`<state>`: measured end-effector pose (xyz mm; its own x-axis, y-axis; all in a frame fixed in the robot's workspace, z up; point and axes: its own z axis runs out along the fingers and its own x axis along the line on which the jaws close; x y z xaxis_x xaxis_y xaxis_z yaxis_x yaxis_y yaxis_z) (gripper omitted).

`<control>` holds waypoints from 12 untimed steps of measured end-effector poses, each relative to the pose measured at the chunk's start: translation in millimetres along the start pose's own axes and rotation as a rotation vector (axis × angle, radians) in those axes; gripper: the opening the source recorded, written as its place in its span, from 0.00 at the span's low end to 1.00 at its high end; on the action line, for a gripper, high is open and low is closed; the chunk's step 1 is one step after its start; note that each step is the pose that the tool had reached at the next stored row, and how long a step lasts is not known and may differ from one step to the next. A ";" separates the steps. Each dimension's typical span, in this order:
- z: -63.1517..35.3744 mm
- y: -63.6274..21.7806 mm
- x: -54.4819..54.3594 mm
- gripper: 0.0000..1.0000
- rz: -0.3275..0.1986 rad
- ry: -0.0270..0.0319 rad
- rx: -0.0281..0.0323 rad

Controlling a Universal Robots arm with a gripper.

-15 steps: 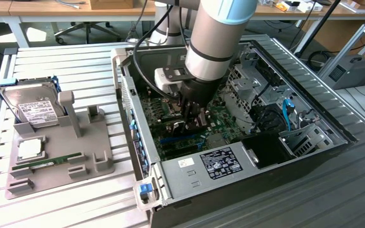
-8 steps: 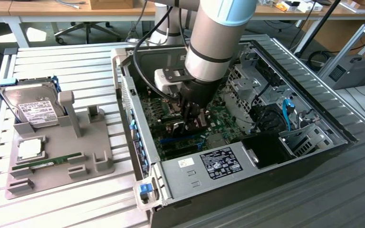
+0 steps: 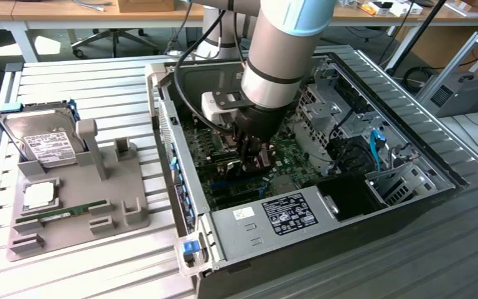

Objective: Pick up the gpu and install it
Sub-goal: 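Insert the gpu into the slot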

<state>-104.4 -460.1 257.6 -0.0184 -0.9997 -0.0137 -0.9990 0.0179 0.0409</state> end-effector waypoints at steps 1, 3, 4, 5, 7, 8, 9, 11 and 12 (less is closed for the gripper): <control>0.1 0.0 0.0 0.27 0.000 0.0001 0.0000; 0.2 0.0 0.0 0.27 0.000 -0.0003 0.0001; 0.2 0.0 0.0 0.27 0.000 -0.0002 0.0001; 0.2 0.0 0.0 0.27 0.000 -0.0002 0.0002; 0.2 0.0 0.0 0.27 0.000 -0.0002 0.0001; 0.3 0.0 0.0 0.27 0.000 -0.0003 0.0001; 0.3 0.0 0.0 0.27 0.000 -0.0002 0.0002; 0.2 0.0 0.0 0.27 0.000 -0.0003 0.0002; 0.0 0.0 -0.1 0.27 0.000 -0.0005 0.0003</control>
<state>-104.5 -460.0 257.6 -0.0185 -0.9997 -0.0142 -0.9990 0.0179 0.0406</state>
